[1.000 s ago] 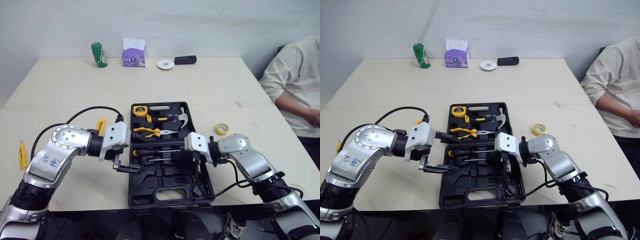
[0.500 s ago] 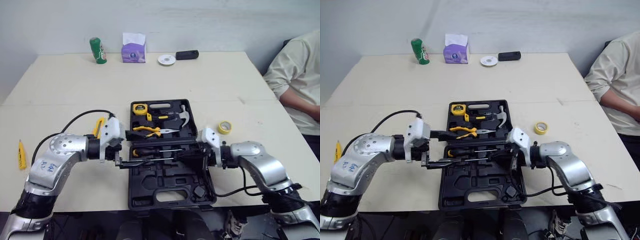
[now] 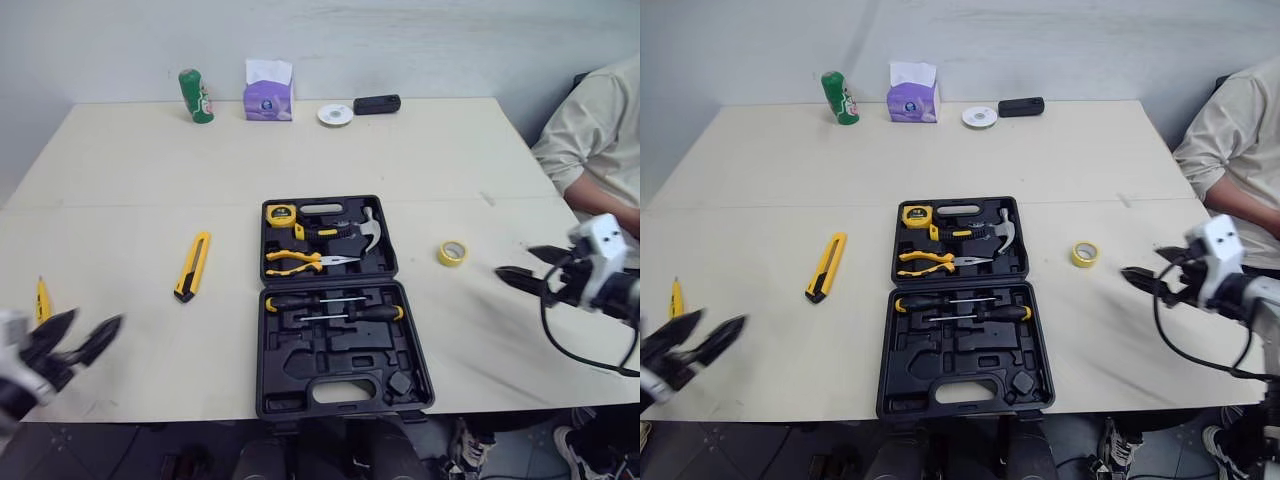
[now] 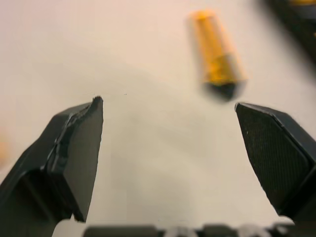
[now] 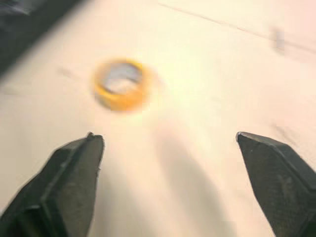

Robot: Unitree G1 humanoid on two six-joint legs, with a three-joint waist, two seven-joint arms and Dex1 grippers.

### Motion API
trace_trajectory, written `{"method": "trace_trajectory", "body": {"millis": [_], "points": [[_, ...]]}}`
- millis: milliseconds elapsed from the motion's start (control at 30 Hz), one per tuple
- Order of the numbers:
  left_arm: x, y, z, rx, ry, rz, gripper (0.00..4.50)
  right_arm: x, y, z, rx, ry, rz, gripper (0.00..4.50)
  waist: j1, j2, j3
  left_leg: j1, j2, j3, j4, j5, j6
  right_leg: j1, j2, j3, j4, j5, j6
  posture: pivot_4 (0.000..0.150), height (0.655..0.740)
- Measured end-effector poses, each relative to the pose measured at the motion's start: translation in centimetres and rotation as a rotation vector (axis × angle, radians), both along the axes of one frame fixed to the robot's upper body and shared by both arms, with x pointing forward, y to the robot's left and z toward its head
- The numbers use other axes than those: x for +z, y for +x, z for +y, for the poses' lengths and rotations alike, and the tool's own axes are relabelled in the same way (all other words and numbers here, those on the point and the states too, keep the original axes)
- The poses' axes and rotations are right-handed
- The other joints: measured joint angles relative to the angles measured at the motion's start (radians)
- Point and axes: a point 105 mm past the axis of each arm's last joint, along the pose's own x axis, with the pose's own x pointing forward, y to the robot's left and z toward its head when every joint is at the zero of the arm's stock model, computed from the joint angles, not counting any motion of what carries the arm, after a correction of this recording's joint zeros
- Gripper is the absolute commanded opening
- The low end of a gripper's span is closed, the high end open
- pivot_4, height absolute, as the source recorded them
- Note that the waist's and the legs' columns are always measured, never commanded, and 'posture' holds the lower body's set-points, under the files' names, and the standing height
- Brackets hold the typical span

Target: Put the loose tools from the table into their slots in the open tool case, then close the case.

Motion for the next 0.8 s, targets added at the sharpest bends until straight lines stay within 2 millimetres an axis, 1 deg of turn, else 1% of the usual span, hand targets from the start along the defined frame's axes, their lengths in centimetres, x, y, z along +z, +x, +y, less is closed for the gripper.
{"method": "trace_trajectory", "body": {"millis": [67,100,200,267,333,400,500,567,633,667,700,800], "points": [[-0.1,-1.6,1.9,0.085,0.006,0.004,4.5,-0.4,0.0,-1.2,-0.049,0.003,0.0,4.46,-0.003,0.0,0.0,0.0,0.0,0.0,0.0,0.0,0.0,0.0,0.0,0.0,-0.001,0.0,0.0,0.15,0.7278],[-0.3,-2.2,2.5,0.116,0.006,0.01,4.5,-0.6,0.0,-1.7,-0.067,0.003,0.003,4.46,-0.004,0.001,0.001,0.0,0.0,0.0,0.0,-0.001,0.0,0.0,0.0,0.0,-0.001,0.0,0.0,0.15,0.7278],[-0.9,-3.0,3.4,0.177,-0.009,0.014,4.5,-0.6,0.2,-2.2,-0.088,0.007,-0.005,4.46,-0.004,0.004,0.002,0.0,0.0,0.0,0.0,-0.001,0.0,0.0,0.0,0.001,-0.002,0.0,0.0,0.15,0.7278],[-1.3,-3.2,4.0,0.212,-0.019,0.018,4.5,-0.2,0.5,-2.0,-0.075,-0.005,-0.023,4.46,-0.003,0.004,0.003,0.0,0.001,0.0,-0.002,-0.001,0.0,-0.001,0.0,0.001,-0.002,0.0,0.0,0.15,0.7278],[-1.4,-3.1,4.1,0.236,-0.019,0.014,4.5,0.0,0.6,-1.6,-0.057,-0.011,-0.026,4.46,-0.003,0.004,0.003,0.0,0.001,0.0,-0.003,-0.001,-0.001,-0.001,0.0,0.001,-0.002,0.0,0.0,0.15,0.7278],[-1.6,-2.4,3.9,0.259,-0.018,0.006,4.5,0.6,0.8,-0.4,-0.009,-0.017,-0.033,4.46,-0.002,0.006,0.003,-0.002,0.001,0.001,-0.004,-0.001,-0.001,-0.002,0.0,0.001,-0.003,0.0,0.0,0.15,0.7278],[-1.7,-0.5,3.0,0.275,-0.033,-0.016,4.5,2.5,1.3,3.4,0.134,-0.009,-0.068,4.46,-0.001,0.006,0.003,-0.004,0.001,0.001,-0.004,-0.001,-0.002,-0.006,0.0,0.001,-0.001,0.0,0.0,0.15,0.7278],[-1.8,0.3,3.1,0.323,-0.04,-0.013,4.5,4.6,1.1,7.7,0.289,0.046,-0.116,4.46,-0.002,0.006,0.003,-0.005,0.001,0.001,-0.004,0.0,-0.002,-0.008,0.0,0.001,0.001,0.0,0.0,0.15,0.7278],[-1.7,1.0,3.4,0.369,-0.049,-0.016,4.5,6.2,0.1,12.0,0.459,0.091,-0.138,4.46,-0.004,0.006,0.003,-0.008,0.001,0.001,-0.004,0.0,-0.003,-0.011,0.001,0.001,0.002,0.0,0.0,0.15,0.7278],[-1.5,1.2,3.6,0.397,-0.056,-0.021,4.5,7.1,-0.7,14.2,0.56,0.102,-0.142,4.46,-0.004,0.006,0.003,-0.011,0.001,0.001,-0.003,0.001,-0.003,-0.015,0.0,0.001,0.003,0.0,0.0,0.15,0.7278],[-1.3,1.5,3.9,0.418,-0.061,-0.022,4.5,7.9,-1.6,16.3,0.66,0.109,-0.146,4.46,-0.002,0.006,0.003,-0.013,0.001,0.001,-0.002,0.003,-0.007,-0.016,0.0,0.001,0.004,0.0,0.0,0.15,0.7278],[-0.7,2.0,4.3,0.448,-0.069,-0.021,4.5,9.1,-3.3,19.5,0.836,0.112,-0.142,4.46,0.001,0.003,0.002,-0.013,0.001,0.001,-0.002,0.004,-0.009,-0.016,0.0,0.001,0.002,0.0,0.0,0.15,0.7278]]}}
